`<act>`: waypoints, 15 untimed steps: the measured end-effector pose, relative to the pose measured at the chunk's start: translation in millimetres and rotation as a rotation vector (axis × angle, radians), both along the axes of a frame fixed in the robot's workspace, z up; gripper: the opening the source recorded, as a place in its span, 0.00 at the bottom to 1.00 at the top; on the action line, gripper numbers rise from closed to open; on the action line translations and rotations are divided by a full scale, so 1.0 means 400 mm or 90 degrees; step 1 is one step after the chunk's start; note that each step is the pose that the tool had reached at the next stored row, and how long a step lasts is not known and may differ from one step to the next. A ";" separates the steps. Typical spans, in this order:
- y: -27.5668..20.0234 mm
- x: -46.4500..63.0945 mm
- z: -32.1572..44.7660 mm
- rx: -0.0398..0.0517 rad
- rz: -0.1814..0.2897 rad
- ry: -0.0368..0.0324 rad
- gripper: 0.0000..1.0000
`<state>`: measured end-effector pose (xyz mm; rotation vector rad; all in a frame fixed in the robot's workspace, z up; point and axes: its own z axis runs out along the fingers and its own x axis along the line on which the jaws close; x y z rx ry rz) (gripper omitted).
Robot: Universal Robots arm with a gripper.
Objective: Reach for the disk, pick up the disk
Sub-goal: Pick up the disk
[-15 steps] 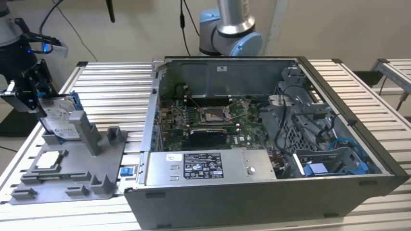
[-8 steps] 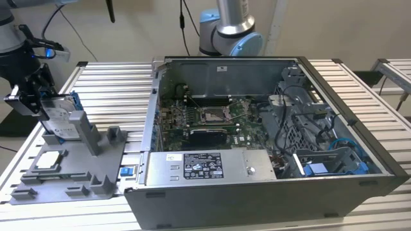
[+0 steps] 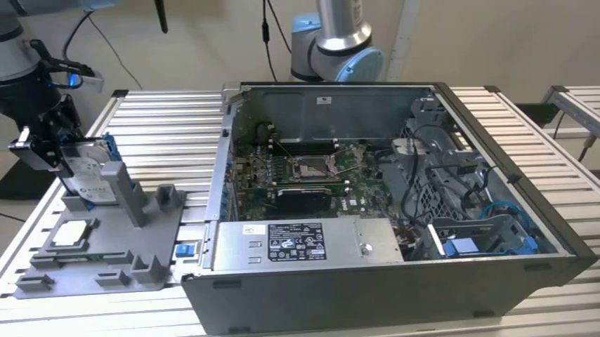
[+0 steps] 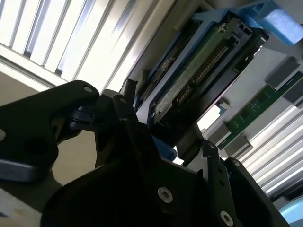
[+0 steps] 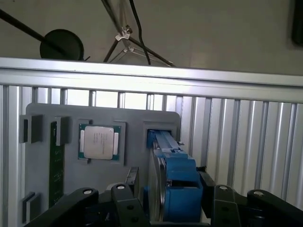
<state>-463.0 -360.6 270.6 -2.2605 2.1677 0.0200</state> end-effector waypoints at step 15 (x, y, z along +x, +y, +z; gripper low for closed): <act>0.000 0.000 -0.001 0.0001 0.000 0.0000 0.00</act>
